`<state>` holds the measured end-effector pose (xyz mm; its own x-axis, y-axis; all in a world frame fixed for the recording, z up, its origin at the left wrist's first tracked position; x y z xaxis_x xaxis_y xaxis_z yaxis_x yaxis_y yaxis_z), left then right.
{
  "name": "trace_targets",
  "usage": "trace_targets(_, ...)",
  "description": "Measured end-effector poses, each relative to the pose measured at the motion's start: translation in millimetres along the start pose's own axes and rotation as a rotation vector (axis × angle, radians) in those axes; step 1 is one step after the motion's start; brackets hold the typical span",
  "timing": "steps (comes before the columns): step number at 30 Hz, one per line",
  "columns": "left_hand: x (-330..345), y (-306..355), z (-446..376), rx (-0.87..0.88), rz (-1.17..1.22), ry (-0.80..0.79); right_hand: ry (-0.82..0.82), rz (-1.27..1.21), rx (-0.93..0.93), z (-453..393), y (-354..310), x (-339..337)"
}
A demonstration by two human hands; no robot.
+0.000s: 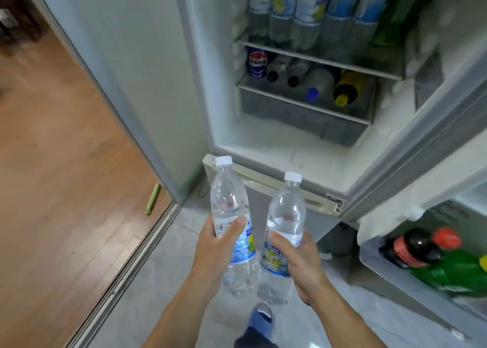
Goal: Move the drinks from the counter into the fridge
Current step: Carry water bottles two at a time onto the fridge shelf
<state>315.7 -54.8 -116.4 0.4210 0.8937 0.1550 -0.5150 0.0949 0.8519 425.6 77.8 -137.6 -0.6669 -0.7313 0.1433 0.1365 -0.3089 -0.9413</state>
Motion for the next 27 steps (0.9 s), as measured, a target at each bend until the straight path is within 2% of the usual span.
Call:
trace_targets(11,54,80,-96,0.039,-0.078,-0.162,0.180,-0.053,-0.099,-89,-63,-11)
trace_targets(18,90,139,-161,0.076,-0.096,-0.316,0.387,-0.030,-0.202,-132,-106,-10)
trace_targets(22,115,185,-190,0.153,-0.121,-0.420,0.523,0.038,-0.351,-157,-166,-8)
trace_targets(27,148,242,-212,0.288,-0.126,-0.492,0.783,0.093,-0.622,-194,-252,-11)
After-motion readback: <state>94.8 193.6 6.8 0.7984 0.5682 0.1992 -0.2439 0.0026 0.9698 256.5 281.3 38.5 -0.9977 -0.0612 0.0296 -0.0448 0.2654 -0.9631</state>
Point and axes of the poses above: each hand's wrist, its own z-axis away from the middle knuckle, its own x-axis out of the palm, y = z × x, the point moved 2 cm from there along -z, towards the middle knuckle, and after that the axes turned 5 degrees about -x, right-handed, at the moved point
